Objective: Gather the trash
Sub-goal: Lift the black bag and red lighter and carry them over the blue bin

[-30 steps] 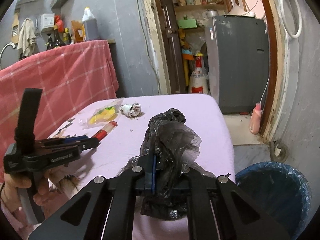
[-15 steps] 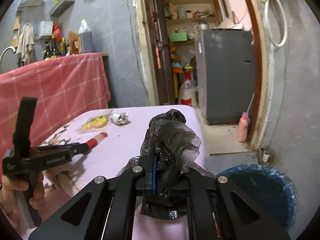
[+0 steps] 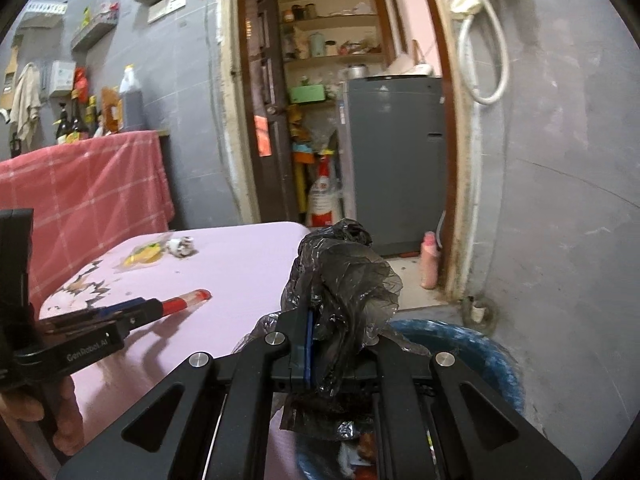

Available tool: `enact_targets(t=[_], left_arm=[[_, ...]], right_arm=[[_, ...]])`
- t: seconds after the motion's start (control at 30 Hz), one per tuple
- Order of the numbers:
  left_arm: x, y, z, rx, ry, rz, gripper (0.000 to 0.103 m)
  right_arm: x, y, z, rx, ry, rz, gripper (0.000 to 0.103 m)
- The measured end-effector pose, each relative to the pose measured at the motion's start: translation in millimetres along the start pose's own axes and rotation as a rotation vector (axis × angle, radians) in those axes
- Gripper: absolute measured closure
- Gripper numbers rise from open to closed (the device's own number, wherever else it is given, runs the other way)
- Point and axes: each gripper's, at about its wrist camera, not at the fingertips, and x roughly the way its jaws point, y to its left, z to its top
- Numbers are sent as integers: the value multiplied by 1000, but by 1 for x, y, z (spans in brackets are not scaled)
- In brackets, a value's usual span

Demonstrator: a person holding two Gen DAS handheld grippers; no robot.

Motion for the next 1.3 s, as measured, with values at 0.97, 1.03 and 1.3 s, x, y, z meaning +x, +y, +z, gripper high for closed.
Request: enact_targets(t=[0.97, 1.03, 1.3], left_arm=[[49, -22, 21, 117, 208, 46, 73], [52, -23, 20, 123, 209, 63, 77], [47, -23, 12, 110, 189, 69, 84]], right_arm=[[-6, -31, -15, 43, 35, -22, 98], [-5, -32, -16, 42, 38, -24, 98], [-4, -37, -21, 62, 52, -27, 98]])
